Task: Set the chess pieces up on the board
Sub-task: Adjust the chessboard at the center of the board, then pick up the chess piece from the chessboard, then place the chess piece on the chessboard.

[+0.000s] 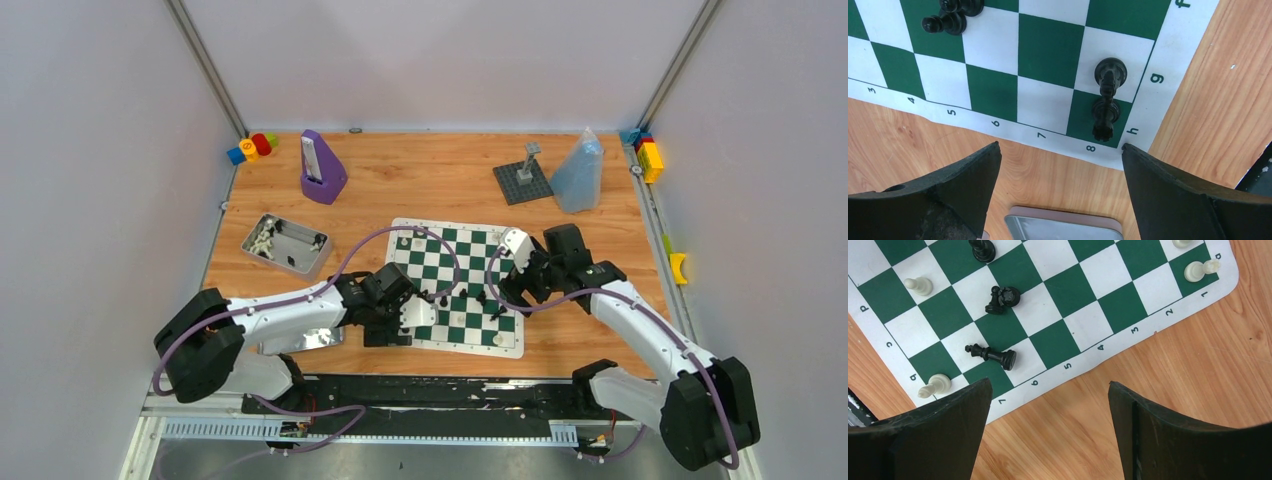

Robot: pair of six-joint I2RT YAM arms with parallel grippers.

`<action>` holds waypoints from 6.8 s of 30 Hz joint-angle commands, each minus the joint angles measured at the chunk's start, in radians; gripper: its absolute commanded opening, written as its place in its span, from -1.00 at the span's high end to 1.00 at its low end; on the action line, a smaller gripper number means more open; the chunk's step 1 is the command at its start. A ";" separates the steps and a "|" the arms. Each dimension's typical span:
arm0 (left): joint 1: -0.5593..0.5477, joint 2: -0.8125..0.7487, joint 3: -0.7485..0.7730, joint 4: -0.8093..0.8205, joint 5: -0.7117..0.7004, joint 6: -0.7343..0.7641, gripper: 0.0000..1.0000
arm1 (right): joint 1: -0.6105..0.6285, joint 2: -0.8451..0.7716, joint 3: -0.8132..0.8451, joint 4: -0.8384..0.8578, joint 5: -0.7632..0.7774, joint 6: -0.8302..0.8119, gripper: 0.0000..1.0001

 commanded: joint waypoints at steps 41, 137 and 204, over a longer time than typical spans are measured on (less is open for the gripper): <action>0.733 -0.374 0.244 -0.111 0.312 -0.269 -1.00 | 0.402 0.631 0.477 0.027 -0.103 0.030 -0.26; 0.741 -0.394 0.206 -0.066 0.333 -0.248 -1.00 | 0.537 0.311 0.201 -0.007 -0.104 0.027 1.00; 0.741 -0.413 0.194 -0.053 0.294 -0.264 -1.00 | 0.570 0.437 0.369 0.070 -0.048 0.101 -0.31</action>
